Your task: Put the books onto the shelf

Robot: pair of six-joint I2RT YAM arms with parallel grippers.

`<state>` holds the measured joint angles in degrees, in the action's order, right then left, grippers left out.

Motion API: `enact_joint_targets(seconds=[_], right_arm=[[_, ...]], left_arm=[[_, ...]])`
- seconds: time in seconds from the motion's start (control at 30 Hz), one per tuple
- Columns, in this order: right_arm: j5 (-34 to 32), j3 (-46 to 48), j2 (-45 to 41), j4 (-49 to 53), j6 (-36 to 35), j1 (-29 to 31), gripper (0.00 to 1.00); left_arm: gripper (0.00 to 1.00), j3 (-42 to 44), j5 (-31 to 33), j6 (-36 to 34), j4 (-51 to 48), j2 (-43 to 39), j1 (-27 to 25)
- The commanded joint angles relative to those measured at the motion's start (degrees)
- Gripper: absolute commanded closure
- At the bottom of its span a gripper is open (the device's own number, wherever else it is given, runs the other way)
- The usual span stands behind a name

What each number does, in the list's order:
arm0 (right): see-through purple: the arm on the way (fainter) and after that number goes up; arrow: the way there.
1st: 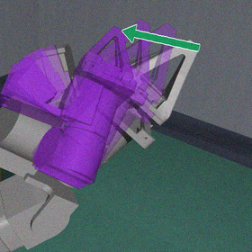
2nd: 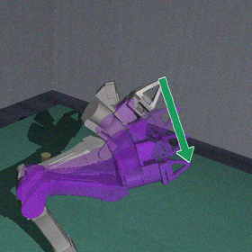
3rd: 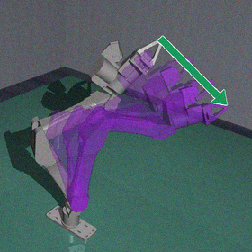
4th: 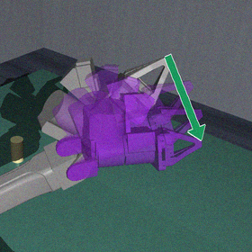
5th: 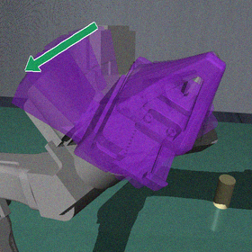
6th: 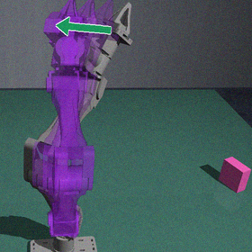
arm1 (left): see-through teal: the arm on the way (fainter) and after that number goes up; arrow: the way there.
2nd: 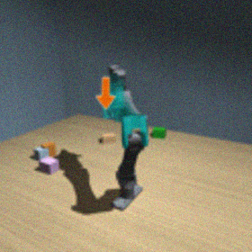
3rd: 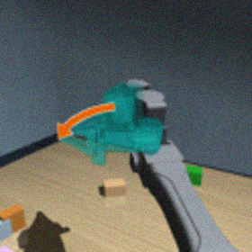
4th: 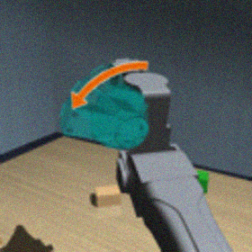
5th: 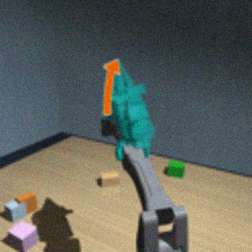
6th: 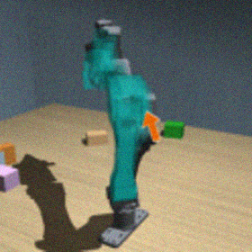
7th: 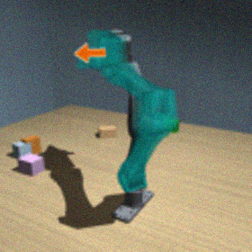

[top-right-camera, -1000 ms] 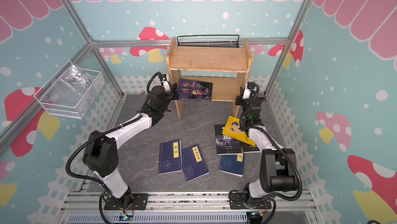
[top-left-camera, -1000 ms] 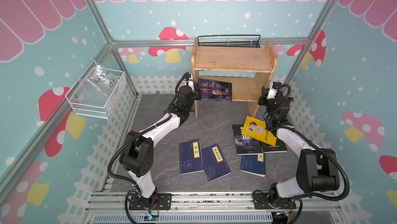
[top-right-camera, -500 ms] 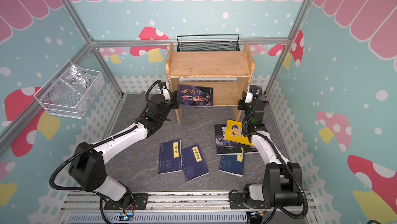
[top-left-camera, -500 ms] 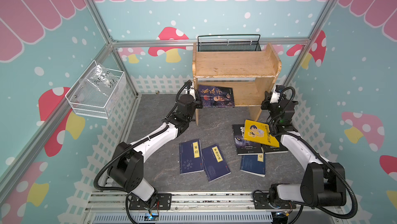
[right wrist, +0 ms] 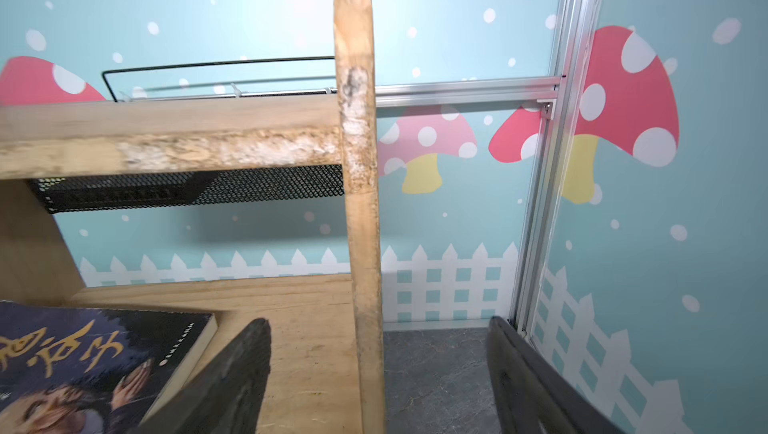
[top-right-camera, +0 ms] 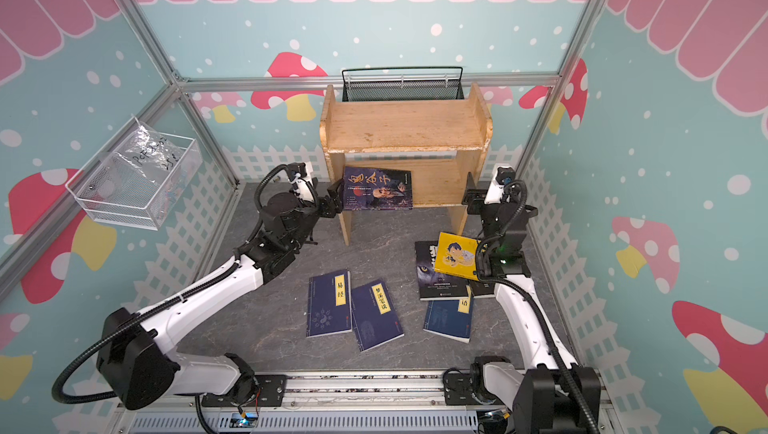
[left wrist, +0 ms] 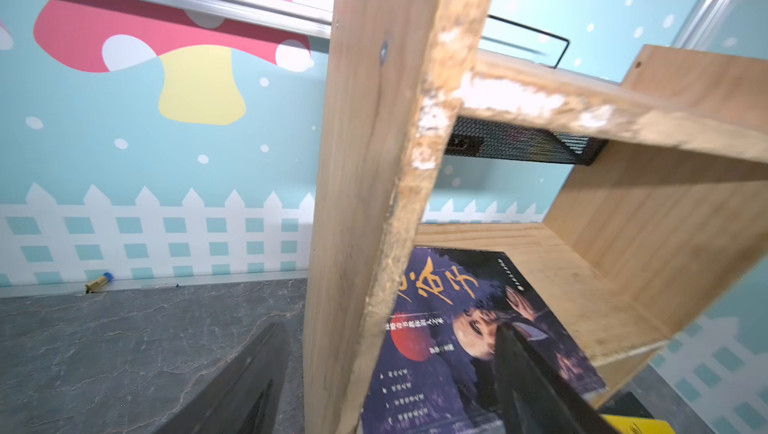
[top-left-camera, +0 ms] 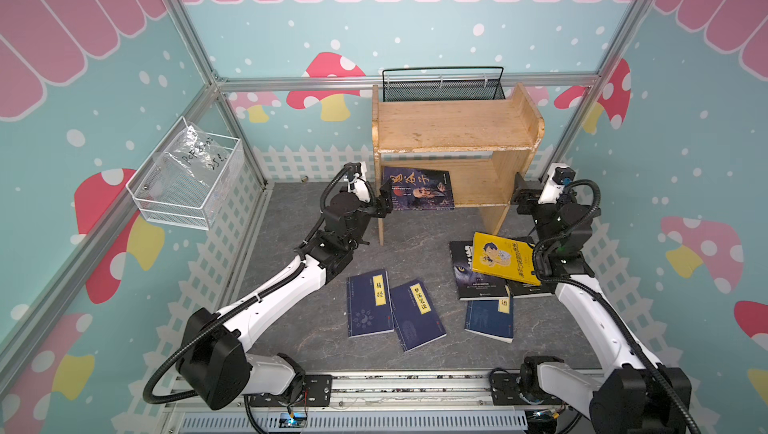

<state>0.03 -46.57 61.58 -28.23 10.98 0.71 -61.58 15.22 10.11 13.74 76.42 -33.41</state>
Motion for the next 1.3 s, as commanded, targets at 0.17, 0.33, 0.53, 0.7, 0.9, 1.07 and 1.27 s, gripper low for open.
enact_joint_targets(seconds=[0.17,0.33,0.53,0.7,0.9,1.07,1.27], right_arm=[[11.6,9.0,-10.4,8.0,-0.1,2.1,0.18],[10.2,11.0,-10.9,8.2,-1.2,8.4,0.18],[5.8,10.7,-1.3,0.7,-2.1,16.3,0.20],[3.4,7.9,6.3,-3.8,-3.8,18.0,0.22],[3.4,6.4,10.6,-7.6,-4.3,18.6,0.22],[3.2,4.4,14.0,-8.5,-5.1,19.8,0.21],[2.7,3.0,16.5,-8.4,-6.2,20.5,0.22]], left_arm=[[0.04,6.5,-10.7,-2.3,-13.7,-5.4,0.2],[0.04,8.6,-9.6,-2.6,-14.2,-4.3,0.3],[0.04,8.7,-9.2,-2.9,-10.6,-1.3,0.6],[0.06,7.1,-9.3,-3.4,-9.1,2.1,1.4],[0.08,7.2,-10.2,-1.5,-5.7,4.1,3.3],[0.09,7.5,-10.9,-0.8,-3.9,4.8,4.1],[0.14,7.3,-11.4,-0.3,-3.1,5.7,4.8]])
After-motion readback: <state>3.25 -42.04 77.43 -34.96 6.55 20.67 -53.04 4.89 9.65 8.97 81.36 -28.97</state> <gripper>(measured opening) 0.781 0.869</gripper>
